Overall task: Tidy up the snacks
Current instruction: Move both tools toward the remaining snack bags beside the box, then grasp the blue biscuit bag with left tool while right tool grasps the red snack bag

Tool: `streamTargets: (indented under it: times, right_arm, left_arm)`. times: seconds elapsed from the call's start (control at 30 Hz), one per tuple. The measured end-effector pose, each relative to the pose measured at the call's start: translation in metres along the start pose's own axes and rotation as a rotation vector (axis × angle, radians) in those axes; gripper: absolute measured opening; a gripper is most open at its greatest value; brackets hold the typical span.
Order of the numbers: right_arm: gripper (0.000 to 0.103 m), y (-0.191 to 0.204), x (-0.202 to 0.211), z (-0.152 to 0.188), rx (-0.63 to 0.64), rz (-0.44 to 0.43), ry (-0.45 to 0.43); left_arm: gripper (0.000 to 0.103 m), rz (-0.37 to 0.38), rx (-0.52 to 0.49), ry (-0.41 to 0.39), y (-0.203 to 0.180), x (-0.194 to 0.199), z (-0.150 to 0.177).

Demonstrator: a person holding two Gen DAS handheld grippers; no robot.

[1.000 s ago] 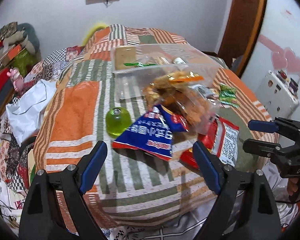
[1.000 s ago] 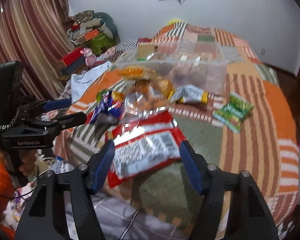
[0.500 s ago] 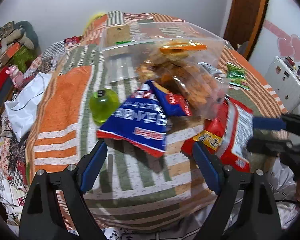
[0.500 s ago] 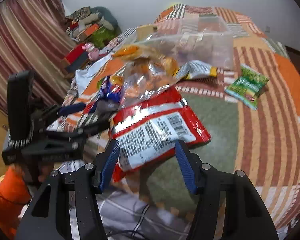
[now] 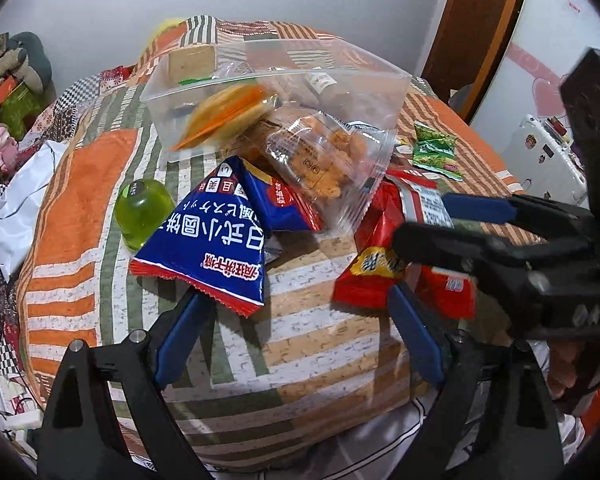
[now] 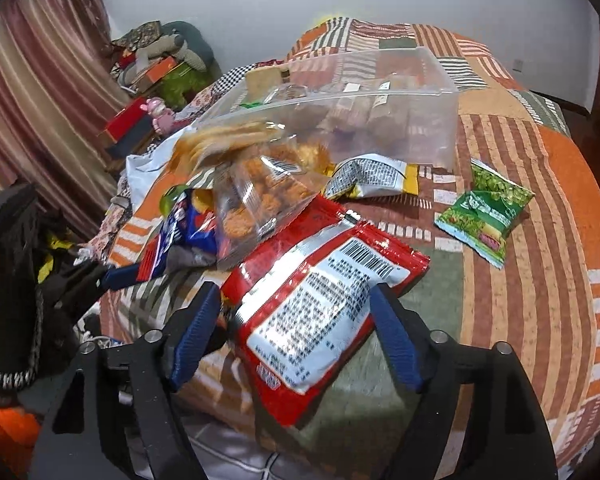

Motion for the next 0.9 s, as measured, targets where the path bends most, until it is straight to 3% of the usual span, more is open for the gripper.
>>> streamTargets:
  times: [0.37,0.57,0.9]
  right_arm:
    - [0.087,-0.001,-0.014,-0.004,0.043,0.069,0.021]
    - [0.086,-0.014,-0.001,0.004,0.060,0.067,0.047]
    - [0.086,-0.035,0.022,0.019,0.077,0.102,0.057]
  left_arm:
    - [0.090,-0.040,0.029,-0.091,0.035,0.031,-0.013]
    - [0.089,0.079,0.094,-0.017,0.036,0.017,-0.026]
    - [0.086,0.031,0.096,-0.016,0.032,-0.004,-0.040]
Point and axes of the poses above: each gripper's, at about its wrist camera, not at the fingertips, and x roughly against the way its jaws point, y to its left, z to its underside, the point moved 4 cm from there along -x, roughly the way its jaws point, and after that the axes turned 14 degrees about x, right-handed, at the moved point
